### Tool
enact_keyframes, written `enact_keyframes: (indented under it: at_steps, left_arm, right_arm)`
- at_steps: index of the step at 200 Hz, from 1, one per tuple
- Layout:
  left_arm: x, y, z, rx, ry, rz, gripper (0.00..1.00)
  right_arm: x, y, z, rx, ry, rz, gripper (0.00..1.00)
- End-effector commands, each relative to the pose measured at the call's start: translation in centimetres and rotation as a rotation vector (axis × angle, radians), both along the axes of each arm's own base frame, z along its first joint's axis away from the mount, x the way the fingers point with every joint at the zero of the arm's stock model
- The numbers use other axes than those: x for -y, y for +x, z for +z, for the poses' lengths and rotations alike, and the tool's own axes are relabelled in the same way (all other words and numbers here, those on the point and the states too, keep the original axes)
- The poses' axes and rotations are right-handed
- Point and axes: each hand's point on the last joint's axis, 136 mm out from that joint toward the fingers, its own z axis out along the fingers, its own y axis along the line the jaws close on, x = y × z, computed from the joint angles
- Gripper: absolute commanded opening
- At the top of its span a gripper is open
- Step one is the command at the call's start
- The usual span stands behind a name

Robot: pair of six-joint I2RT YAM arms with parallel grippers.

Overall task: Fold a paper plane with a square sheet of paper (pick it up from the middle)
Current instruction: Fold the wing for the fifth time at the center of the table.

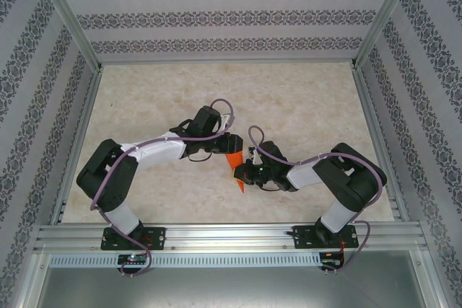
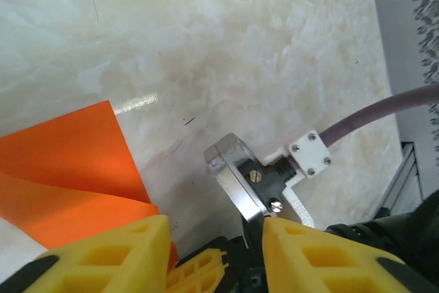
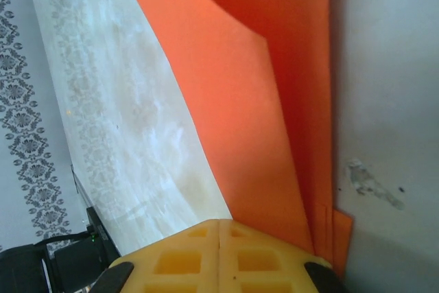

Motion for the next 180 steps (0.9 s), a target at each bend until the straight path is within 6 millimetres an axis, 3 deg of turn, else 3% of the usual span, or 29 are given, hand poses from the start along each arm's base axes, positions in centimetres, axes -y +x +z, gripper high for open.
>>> enact_keyframes:
  at_steps: [1,20,59,110,180]
  left_arm:
    - [-1.1,-0.9,-1.9,-0.049,-0.01,0.04,0.34]
    - [-1.2,-1.3,-2.8,-0.071,-0.024,0.051,0.3]
    - [0.4,-1.0,-2.5,-0.066,-0.104,0.019,0.29]
    - [-0.4,-0.1,-6.8,-0.086,-0.006,0.061,0.27]
    - [-2.5,2.1,-8.0,-0.077,0.05,0.151,0.26]
  right_arm:
    - [3.8,-3.8,-5.5,-0.173,-0.198,0.018,0.05]
    - [3.9,-3.9,-5.4,-0.175,-0.198,0.022,0.05]
    - [4.0,-3.8,-5.4,-0.177,-0.202,0.023,0.05]
    - [4.1,-4.0,-5.4,-0.186,-0.198,0.026,0.05]
    - [5.5,-5.4,-5.7,-0.201,-0.244,0.054,0.0]
